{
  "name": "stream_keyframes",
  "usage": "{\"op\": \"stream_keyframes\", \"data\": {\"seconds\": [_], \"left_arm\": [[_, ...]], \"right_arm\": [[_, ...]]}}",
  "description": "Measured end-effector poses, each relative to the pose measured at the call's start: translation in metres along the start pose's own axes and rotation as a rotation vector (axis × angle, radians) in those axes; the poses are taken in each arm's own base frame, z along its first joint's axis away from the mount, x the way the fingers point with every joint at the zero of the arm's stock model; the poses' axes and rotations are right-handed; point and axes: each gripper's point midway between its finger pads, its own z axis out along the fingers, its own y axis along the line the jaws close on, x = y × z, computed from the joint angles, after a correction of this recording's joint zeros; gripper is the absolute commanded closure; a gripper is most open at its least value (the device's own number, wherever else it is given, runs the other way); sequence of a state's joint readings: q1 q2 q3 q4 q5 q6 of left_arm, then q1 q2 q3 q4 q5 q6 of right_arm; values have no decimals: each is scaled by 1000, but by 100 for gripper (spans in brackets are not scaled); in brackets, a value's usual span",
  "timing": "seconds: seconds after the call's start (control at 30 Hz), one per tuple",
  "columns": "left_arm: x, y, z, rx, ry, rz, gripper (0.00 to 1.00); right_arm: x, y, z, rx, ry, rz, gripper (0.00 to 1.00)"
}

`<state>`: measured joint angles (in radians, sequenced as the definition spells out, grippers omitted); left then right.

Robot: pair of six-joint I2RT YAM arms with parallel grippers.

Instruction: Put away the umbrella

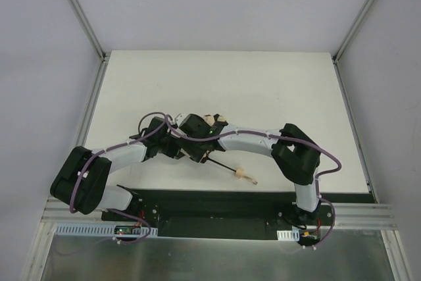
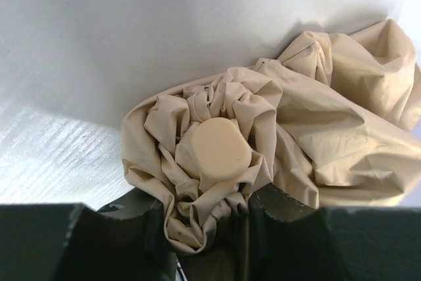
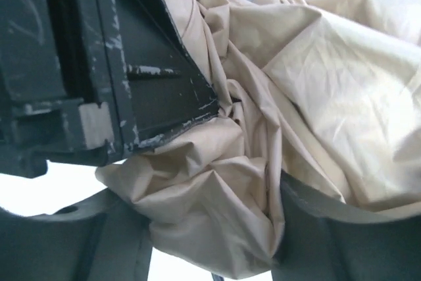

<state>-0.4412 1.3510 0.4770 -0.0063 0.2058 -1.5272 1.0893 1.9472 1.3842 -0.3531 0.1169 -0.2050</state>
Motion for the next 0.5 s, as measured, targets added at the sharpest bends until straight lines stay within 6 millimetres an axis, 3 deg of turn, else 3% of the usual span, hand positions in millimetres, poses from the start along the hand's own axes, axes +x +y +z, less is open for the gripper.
{"op": "stream_keyframes", "data": {"seconds": [0.1,0.23,0.37,0.43,0.47,0.5], "left_arm": [[-3,-5,-1,-3,-15,-24,100],[-6,-5,-2,-17,-30,-33,100],[-7,-3,-3,-27,-44,-38,100],[-9,-3,-4,-27,-55,-38,100],[-9,-4,-5,-23,-58,-35,90],[-10,-5,-6,-17,-61,-30,72]], "right_arm": [[0,7,7,8,-36,38,72],[2,12,13,-6,-88,18,82],[2,17,16,-58,-121,3,100],[0,19,18,-100,-135,3,100],[0,19,19,-116,-141,4,100],[0,19,20,-140,-147,10,100]]}}
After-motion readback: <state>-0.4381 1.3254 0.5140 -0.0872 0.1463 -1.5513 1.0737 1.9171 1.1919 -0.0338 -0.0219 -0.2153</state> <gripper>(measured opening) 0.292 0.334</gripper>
